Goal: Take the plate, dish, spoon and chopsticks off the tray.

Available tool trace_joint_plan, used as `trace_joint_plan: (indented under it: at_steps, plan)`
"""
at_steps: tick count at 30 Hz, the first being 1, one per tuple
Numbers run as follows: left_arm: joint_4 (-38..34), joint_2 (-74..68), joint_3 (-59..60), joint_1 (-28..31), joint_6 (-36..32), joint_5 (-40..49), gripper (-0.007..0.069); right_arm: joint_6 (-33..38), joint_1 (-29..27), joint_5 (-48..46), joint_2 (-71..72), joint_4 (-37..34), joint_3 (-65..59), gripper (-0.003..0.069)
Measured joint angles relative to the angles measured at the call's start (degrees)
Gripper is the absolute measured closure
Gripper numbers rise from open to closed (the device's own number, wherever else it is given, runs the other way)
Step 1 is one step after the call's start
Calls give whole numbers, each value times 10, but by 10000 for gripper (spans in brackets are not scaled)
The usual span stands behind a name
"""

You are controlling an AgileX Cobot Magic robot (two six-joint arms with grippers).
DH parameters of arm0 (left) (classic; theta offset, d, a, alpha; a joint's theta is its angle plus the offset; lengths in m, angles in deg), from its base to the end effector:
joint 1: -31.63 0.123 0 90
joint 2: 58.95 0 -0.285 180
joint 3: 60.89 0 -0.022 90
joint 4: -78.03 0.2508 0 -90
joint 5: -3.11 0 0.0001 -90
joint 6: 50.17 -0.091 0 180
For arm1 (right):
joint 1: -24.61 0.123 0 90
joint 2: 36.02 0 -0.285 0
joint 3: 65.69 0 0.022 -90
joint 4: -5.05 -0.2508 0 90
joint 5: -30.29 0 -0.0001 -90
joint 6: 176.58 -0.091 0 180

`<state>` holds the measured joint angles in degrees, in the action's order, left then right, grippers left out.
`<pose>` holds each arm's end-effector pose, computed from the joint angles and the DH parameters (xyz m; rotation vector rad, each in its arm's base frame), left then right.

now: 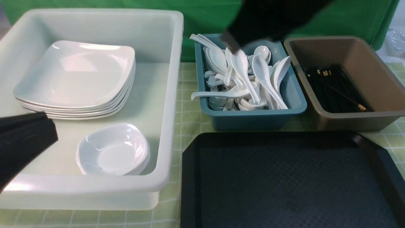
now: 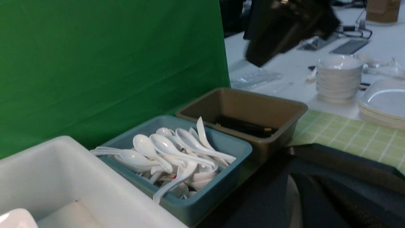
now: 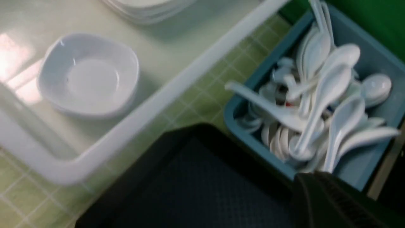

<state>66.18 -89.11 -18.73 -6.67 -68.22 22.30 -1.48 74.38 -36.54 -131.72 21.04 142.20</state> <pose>0.0563 -0.0523 0.3614 0.6674 1.4665 -0.4804 0.2215 0.2261 0.4607 -0.8837 2.1323 0.1308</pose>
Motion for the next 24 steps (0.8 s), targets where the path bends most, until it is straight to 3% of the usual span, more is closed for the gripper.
trace_joint_plan:
  at_steps: [4, 8, 24]
  plan:
    - [-13, 7, 44, 0, 0, -79, 603, -12, 0, 1, 90, -3, -117, 626]
    - [-9, 9, 54, 0, 0, -88, 603, -16, 0, 1, 136, -5, -171, 621]
    - [-7, 10, 54, 0, 0, -89, 603, -17, -6, 31, 181, -13, -186, 583]
